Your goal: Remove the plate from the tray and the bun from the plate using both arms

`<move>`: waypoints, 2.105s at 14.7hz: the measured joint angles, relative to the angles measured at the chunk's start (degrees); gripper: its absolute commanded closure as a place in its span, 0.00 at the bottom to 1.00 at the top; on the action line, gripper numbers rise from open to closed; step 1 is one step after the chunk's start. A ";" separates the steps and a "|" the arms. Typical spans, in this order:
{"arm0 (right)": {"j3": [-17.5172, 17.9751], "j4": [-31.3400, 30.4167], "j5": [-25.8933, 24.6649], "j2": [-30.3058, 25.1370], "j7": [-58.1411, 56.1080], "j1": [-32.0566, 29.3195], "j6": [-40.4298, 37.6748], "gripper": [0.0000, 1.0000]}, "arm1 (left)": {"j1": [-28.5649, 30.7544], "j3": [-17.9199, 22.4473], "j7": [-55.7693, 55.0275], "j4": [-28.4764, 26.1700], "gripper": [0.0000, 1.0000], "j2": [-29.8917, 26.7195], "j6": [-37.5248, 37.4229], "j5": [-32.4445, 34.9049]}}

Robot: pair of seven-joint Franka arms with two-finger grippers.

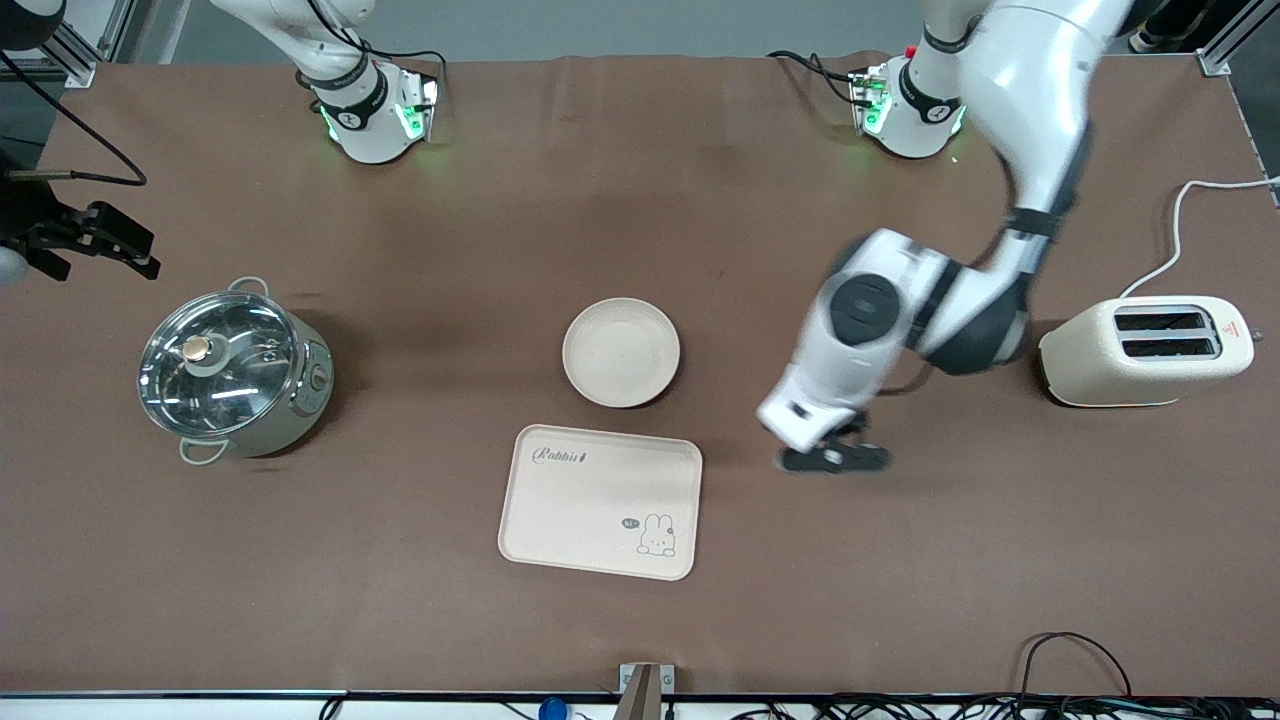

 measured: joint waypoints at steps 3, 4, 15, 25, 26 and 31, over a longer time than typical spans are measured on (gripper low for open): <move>-0.10 -0.03 0.73 0.00 0.00 -0.05 0.01 0.00 | 15.24 -6.29 11.37 -8.58 0.76 0.64 10.52 -0.05; -0.10 -0.04 1.02 0.00 0.00 -0.05 0.00 0.00 | 18.49 -7.00 13.71 -11.94 0.57 1.15 14.91 -0.05; 0.05 -0.04 1.35 0.00 -0.03 -0.02 -0.01 0.00 | 21.09 -8.18 16.69 -13.86 0.00 3.64 17.92 0.35; 0.17 -0.08 1.36 0.00 -0.05 -0.02 0.00 0.00 | 18.89 -11.22 16.47 4.96 0.00 -6.80 -15.15 -1.13; 0.16 -0.09 1.36 0.00 -0.05 -0.02 0.00 0.00 | 19.21 -11.18 16.47 5.21 0.00 -8.42 -17.17 -1.51; 0.17 -0.13 1.38 0.00 -0.05 -0.02 -0.01 0.00 | 9.65 7.37 24.41 5.76 0.00 -20.97 -26.72 -16.55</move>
